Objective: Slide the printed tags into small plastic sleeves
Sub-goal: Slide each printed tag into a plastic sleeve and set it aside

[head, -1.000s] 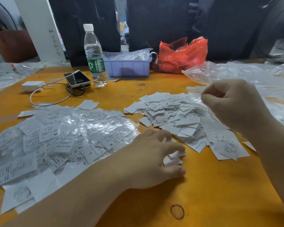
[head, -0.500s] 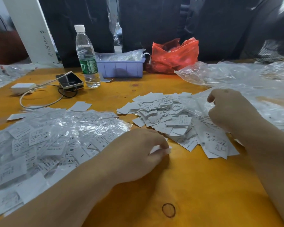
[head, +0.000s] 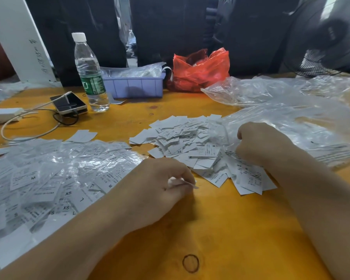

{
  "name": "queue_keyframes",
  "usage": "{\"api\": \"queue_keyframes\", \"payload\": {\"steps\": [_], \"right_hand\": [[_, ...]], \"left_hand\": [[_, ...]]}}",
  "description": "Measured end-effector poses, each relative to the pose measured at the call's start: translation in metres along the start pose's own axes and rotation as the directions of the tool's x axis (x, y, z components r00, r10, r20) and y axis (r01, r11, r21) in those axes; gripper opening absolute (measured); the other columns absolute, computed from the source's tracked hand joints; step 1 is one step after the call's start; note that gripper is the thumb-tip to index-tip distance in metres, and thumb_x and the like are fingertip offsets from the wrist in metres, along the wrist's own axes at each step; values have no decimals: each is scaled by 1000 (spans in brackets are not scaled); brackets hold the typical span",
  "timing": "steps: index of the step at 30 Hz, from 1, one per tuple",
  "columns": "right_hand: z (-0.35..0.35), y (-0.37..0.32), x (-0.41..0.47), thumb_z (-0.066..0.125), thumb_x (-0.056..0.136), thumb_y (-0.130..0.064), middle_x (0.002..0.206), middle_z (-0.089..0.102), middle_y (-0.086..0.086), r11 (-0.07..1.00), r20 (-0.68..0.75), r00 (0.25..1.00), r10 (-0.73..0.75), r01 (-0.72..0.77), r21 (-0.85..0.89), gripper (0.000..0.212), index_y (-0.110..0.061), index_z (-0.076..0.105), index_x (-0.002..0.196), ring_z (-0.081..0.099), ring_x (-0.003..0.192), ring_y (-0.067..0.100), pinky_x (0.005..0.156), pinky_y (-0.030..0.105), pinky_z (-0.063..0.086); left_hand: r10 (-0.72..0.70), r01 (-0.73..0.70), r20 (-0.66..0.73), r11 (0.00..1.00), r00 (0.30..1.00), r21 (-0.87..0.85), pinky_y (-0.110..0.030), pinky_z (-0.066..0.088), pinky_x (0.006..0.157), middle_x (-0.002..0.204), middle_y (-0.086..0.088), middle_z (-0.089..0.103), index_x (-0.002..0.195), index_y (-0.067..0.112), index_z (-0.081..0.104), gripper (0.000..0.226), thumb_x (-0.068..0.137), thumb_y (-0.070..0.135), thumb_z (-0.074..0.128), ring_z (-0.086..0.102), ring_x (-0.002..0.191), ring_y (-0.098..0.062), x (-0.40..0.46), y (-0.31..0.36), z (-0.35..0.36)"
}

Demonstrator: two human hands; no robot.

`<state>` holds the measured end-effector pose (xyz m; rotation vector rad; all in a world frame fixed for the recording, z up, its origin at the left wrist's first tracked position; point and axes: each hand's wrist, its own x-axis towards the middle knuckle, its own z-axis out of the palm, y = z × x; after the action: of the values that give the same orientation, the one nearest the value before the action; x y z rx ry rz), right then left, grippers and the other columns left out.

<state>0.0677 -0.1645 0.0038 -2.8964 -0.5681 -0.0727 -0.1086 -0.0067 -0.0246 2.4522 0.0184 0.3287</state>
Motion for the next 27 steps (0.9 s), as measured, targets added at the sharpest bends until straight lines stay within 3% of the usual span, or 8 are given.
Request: {"api": "queue_keyframes", "payload": {"steps": [5,14,19,27], "right_hand": [[4,2,4,54,82,-7,106,62,8,999,-34,999,-37,37,2,27,-12,63,108,59,95,29,72,32,46],[6,1,4,55,85,-8,110,60,7,994,-115,990,-76,84,66,26,-14,61,109,59,96,29,78,37,51],[1,2,2,53,82,-5,103,63,6,984,-182,980,-85,111,138,28,-16,64,105,60,92,29,81,41,53],[-3,2,7,53,80,-2,98,69,10,948,-465,877,-119,239,208,33,-15,68,107,61,90,30,78,37,53]], "left_hand": [[24,-24,-81,1000,996,-1,-16,45,78,101,33,64,89,42,69,8,85,35,67,58,97,9,2,-4,0],[84,-84,-131,996,988,7,-29,51,79,95,27,67,88,39,70,8,82,40,64,61,96,3,4,-9,1],[80,-80,-144,997,986,5,-28,51,80,96,28,67,89,38,71,11,87,28,71,61,96,5,3,-9,1],[88,-87,-135,996,987,8,-20,49,78,97,28,67,91,38,73,11,89,28,68,60,96,6,2,-5,1]]}}
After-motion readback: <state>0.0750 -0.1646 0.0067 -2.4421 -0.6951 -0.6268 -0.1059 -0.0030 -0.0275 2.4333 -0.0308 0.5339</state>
